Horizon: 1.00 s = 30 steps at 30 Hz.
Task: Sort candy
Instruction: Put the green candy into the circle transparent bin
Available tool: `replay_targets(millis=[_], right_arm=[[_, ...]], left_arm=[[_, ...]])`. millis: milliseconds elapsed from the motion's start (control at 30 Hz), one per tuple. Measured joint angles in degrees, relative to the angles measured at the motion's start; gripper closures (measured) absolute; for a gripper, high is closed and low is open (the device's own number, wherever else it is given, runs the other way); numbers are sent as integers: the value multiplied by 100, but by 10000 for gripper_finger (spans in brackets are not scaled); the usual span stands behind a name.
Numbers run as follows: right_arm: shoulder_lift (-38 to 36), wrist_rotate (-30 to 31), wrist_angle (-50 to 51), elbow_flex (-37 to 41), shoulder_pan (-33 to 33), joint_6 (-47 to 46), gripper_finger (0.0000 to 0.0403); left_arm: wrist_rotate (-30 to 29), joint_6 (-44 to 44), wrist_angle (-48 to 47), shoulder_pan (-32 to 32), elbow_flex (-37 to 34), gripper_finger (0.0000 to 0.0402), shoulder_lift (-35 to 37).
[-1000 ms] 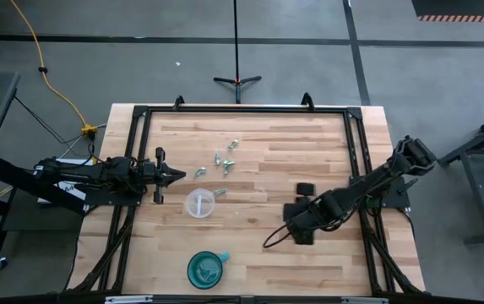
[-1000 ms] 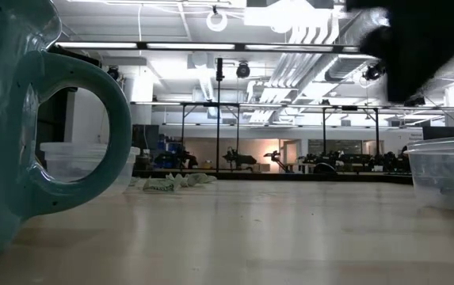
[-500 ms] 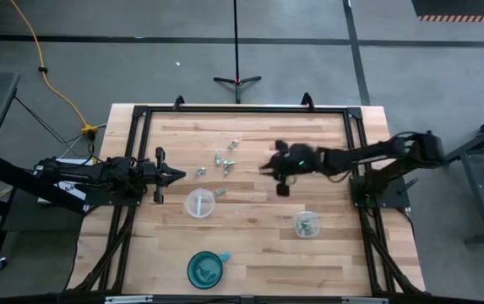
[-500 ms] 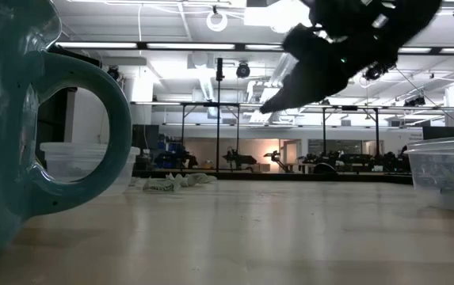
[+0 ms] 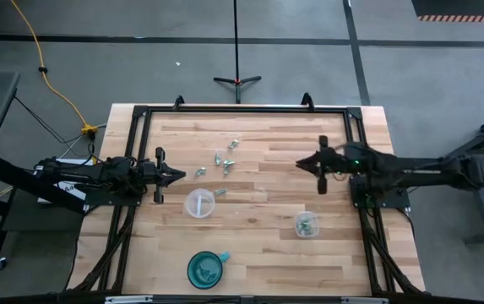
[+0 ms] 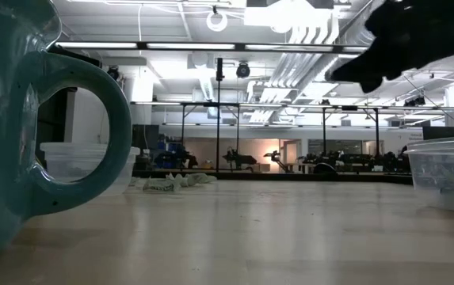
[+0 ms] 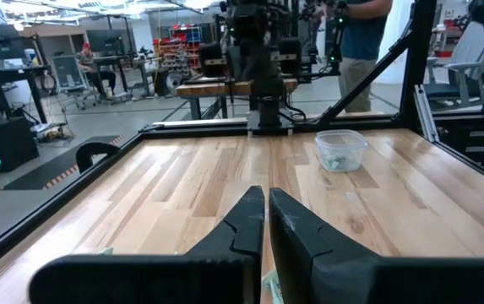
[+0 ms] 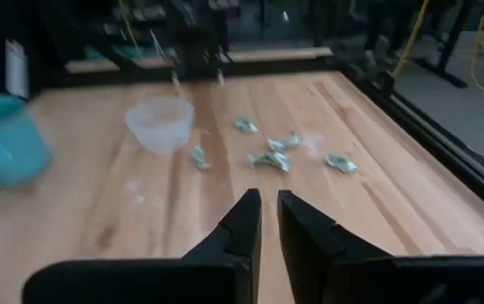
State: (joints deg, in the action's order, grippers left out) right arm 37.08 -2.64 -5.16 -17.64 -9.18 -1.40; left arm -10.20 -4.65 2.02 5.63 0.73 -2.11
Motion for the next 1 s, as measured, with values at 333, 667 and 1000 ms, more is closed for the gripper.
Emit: replay_targets(millis=[333,667,1000], right_arm=[[-1711,605,-860,1527,515,-309,355],[-1877,1616,-788,1702,520,-239,359],[-1877,1622,-767,1702,520,-174,358]], left_arm=[[-448,-98,152,0,-1,330,2],[-1073,543,1445,0,86,131,-931],[-1465,2504,-848,-499,2242,152,-4183]])
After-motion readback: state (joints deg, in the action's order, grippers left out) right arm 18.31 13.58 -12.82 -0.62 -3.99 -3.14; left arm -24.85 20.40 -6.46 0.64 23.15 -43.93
